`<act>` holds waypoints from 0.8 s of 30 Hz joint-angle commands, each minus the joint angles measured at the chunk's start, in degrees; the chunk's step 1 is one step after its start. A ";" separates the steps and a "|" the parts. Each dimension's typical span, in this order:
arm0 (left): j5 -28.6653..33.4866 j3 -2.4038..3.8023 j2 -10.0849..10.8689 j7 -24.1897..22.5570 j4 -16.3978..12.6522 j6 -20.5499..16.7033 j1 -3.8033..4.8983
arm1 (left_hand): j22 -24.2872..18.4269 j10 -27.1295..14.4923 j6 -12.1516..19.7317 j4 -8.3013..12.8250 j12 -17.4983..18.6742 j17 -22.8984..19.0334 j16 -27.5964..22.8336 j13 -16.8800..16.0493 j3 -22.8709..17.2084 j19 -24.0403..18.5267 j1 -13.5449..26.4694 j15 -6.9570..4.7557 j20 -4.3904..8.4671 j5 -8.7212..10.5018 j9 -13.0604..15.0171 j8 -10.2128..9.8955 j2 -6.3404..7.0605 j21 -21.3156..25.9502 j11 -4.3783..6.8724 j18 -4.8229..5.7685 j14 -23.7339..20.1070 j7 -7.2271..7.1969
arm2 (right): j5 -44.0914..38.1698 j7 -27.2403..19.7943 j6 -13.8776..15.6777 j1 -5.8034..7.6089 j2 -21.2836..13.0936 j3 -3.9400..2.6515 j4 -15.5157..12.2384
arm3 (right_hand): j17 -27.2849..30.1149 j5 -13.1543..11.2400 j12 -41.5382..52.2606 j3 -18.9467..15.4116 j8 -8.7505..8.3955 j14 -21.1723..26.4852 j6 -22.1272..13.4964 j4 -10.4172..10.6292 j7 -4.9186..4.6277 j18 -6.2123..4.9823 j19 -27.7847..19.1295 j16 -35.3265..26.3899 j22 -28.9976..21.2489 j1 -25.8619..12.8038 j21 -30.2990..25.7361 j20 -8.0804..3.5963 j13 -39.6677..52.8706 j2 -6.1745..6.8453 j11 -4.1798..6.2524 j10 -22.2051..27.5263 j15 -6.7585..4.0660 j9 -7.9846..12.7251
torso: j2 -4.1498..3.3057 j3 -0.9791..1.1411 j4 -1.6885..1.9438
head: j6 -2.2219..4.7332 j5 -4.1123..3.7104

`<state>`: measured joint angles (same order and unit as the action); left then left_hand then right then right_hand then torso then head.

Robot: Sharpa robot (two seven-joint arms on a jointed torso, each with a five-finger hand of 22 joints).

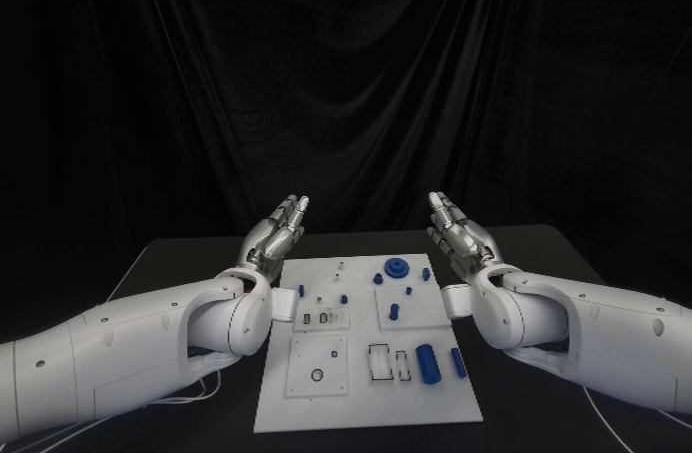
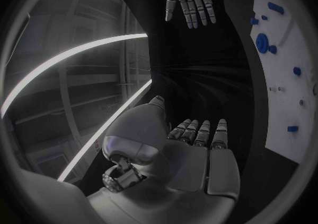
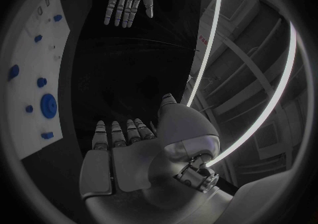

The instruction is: Assemble the parts on the task board

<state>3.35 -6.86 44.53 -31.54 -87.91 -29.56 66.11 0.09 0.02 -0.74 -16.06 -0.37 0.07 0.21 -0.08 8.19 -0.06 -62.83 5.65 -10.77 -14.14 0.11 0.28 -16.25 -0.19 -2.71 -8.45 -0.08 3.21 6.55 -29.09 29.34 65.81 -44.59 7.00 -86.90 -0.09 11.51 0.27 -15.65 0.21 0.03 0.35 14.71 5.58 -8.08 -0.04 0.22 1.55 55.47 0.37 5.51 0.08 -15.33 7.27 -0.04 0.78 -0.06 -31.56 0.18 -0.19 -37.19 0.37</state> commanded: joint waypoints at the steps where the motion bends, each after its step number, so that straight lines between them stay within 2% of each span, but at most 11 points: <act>1: 3.62 -1.26 -0.23 -5.34 0.48 14.41 1.64 | -0.09 -0.02 -1.28 -0.79 0.37 -0.07 -0.21 0.08 0.08 0.06 -3.74 0.75 -1.33 -1.42 0.39 0.25 -0.57 0.19 -1.68 -1.24 0.08 1.16 | 6.47 2.20 -14.45 1.49 0.06 1.31 0.84 | 0.09 1.00 -0.27 -0.81 0.06 -0.03 0.43 0.15 -1.95 -0.96 0.04 -0.22 -1.55 3.22 -0.37 2.29 -0.08 -0.49 -2.75 0.04 2.06 -0.18 | -0.01 0.01 -0.01 | 0.00 -0.01; 2: 3.95 -1.66 -0.25 -5.73 0.60 15.83 2.01 | -0.09 -0.02 -1.58 -0.79 0.37 -0.07 -0.21 0.08 0.07 0.06 -3.91 0.87 -1.44 -1.67 0.46 0.32 -0.58 0.19 -1.86 -1.26 0.08 0.90 | 7.12 2.37 -15.92 1.85 0.07 1.73 1.04 | 0.09 1.05 -0.27 -0.79 0.08 -0.03 0.49 0.09 -2.24 -0.96 0.04 -0.22 -1.55 3.38 -0.37 2.53 -0.08 -0.48 -3.09 0.04 2.28 -0.20 | -0.01 0.01 -0.01 | 0.00 -0.01; 6: 5.42 -3.46 -0.36 -7.48 1.14 22.27 3.70 | -0.09 2.23 -8.52 -0.76 -0.74 -0.07 -0.21 -0.69 -0.51 0.06 -6.87 2.46 -2.07 -5.47 1.77 2.74 -0.52 0.19 -3.26 -0.38 0.08 4.35 | 10.60 3.25 -23.77 3.76 0.11 3.99 2.09 | 0.09 1.52 -0.27 -0.65 0.20 -0.03 0.85 -0.34 -2.87 -1.12 0.04 -0.22 -1.55 4.28 -0.37 3.53 -0.08 -0.41 -4.45 0.04 3.12 -0.30 | -0.01 0.01 -0.01 | 0.00 -0.01; 7: 5.69 -3.79 -0.38 -7.80 1.24 23.44 4.01 | -0.09 5.73 -11.43 -0.68 -2.75 0.09 0.06 -1.75 -0.79 0.06 -7.65 2.41 -2.02 -6.64 2.34 3.88 -0.38 0.19 -4.57 -0.36 0.25 4.99 | 11.31 3.43 -25.36 4.15 0.12 4.45 2.31 | 0.09 1.61 -0.27 -0.63 0.26 -0.03 1.01 -0.42 -3.07 -1.13 0.04 -0.22 -1.55 4.43 -0.37 3.76 -0.08 -0.41 -4.72 0.04 3.36 -0.34 | -0.01 0.01 -0.01 | 0.00 -0.01; 10: 6.32 -4.57 -0.42 -8.56 1.47 26.23 4.74 | -0.09 7.50 -15.11 -0.70 -5.12 0.54 1.12 -2.07 -1.14 0.06 -10.15 2.85 -2.80 -8.57 2.94 5.23 -0.31 0.19 -5.14 -0.63 1.11 5.35 | 13.10 3.89 -29.40 5.14 0.14 5.60 2.85 | 0.09 1.93 -0.27 -0.55 0.48 -0.03 1.51 -0.72 -3.39 -1.19 0.04 -0.22 -1.55 4.91 -0.37 4.35 -0.08 -0.40 -5.31 0.04 3.87 -0.48 | -0.01 0.01 -0.01 | 0.00 -0.01; 11: 6.48 -4.76 -0.44 -8.75 1.53 26.91 4.92 | -0.09 7.63 -15.59 -0.69 -5.72 0.62 1.41 -2.05 -1.10 0.06 -10.73 2.88 -3.15 -8.89 2.99 5.39 -0.31 0.19 -5.20 -0.96 1.35 5.35 | 13.58 4.01 -30.49 5.41 0.14 5.92 3.00 | 0.09 2.24 -0.27 -0.48 0.64 -0.03 1.82 -1.04 -3.54 -1.22 0.04 -0.22 -1.55 5.34 -0.37 4.84 -0.08 -0.38 -6.07 0.04 4.37 -0.57 | -0.01 0.01 -0.01 | 0.00 -0.01; 14: 6.77 -5.13 -0.46 -9.10 1.64 28.21 5.26 | 0.31 7.45 -16.31 -0.68 -7.03 0.70 1.84 -1.96 -0.80 0.42 -12.09 3.15 -4.30 -9.59 3.01 5.60 -0.27 -0.28 -5.32 -1.79 1.70 5.32 | 14.70 4.30 -33.02 6.02 0.15 6.64 3.33 | 0.09 2.75 -0.27 -0.42 0.98 -0.03 2.43 -1.50 -4.67 -1.28 0.04 -0.22 -1.55 5.91 -0.37 5.40 -0.08 -0.31 -6.34 0.04 4.88 -0.71 | -0.01 0.01 -0.01 | 0.00 -0.01; 16: 6.84 -5.21 -0.46 -9.18 1.66 28.51 5.34 | 0.68 7.27 -16.38 -0.64 -7.41 0.72 1.94 -1.94 -0.70 0.92 -12.54 3.34 -4.75 -9.84 2.98 5.60 -0.26 -0.76 -5.39 -1.95 1.76 5.35 | 15.24 4.43 -34.22 6.32 0.16 6.99 3.50 | 0.09 3.18 -0.27 -0.37 1.12 -0.03 2.62 -1.87 -4.65 -1.31 0.11 -0.22 -1.50 6.32 -0.31 5.75 -0.08 -0.27 -6.96 0.04 5.24 -0.75 | -0.01 0.01 -0.01 | 0.00 -0.01; 20: 6.84 -5.21 -0.46 -9.18 1.66 28.51 5.34 | 1.34 6.93 -16.55 -0.61 -8.15 0.78 2.23 -1.93 -0.53 2.27 -13.40 3.79 -5.68 -10.33 2.93 5.60 -0.25 -1.78 -5.35 -2.03 1.97 5.28 | 15.56 4.51 -34.94 6.49 0.16 7.19 3.59 | 0.09 4.08 -0.27 -0.30 1.79 -0.03 3.70 -2.54 -6.13 -1.34 0.35 -0.22 -1.32 7.04 -0.10 6.43 -0.08 -0.27 -7.69 0.04 5.96 -0.99 | -0.01 0.01 -0.01 | 0.00 -0.01; 21: 0.86 -5.20 1.85 -16.16 2.27 34.81 5.29 | 1.47 6.89 -16.61 -0.59 -8.32 0.81 2.33 -1.93 -0.51 2.60 -13.60 3.92 -5.79 -10.50 2.92 5.62 -0.24 -2.00 -5.36 -2.02 2.06 5.22 | 8.65 2.60 -39.56 6.55 -7.38 7.19 0.97 | 0.09 4.32 -0.27 -0.32 2.14 -0.03 4.24 -2.78 -6.66 -1.25 0.44 -0.22 -1.26 7.30 -0.03 6.66 -0.08 -0.24 -8.45 0.04 6.28 -1.11 | -2.30 -0.54 0.34 | -6.36 0.35; 24: 0.78 -5.20 2.17 -16.62 2.14 34.91 5.29 | 1.76 6.91 -16.89 -0.52 -8.81 0.85 2.51 -1.96 -0.51 3.38 -14.19 4.09 -5.91 -11.07 2.94 5.70 -0.19 -2.53 -5.38 -1.99 2.21 5.18 | 8.13 2.17 -39.34 6.64 -8.35 7.19 0.28 | 0.09 4.90 0.03 -0.46 3.07 -0.03 5.55 -3.24 -7.74 -1.00 0.99 -0.22 -0.97 7.98 0.39 7.45 0.06 -0.18 -10.09 -0.03 7.32 -1.37 | -2.88 -0.74 0.79 | -6.91 0.25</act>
<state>7.04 -12.10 47.16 -38.33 -85.43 0.05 71.44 1.71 6.57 -17.38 -16.77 -8.88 0.86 2.56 -1.99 7.79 2.94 -76.75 9.45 -16.60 -25.02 3.00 5.77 -16.46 -2.53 -8.19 -9.32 2.08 8.25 17.69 -26.13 -5.18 72.39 -52.85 14.20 -86.45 -0.09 16.22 0.27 -16.19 3.07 0.04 5.69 11.76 -1.83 -8.98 0.98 0.22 1.55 63.06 0.37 12.53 0.08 -15.55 -2.52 -0.03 7.84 -1.38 -33.11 -0.18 0.13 -42.93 0.69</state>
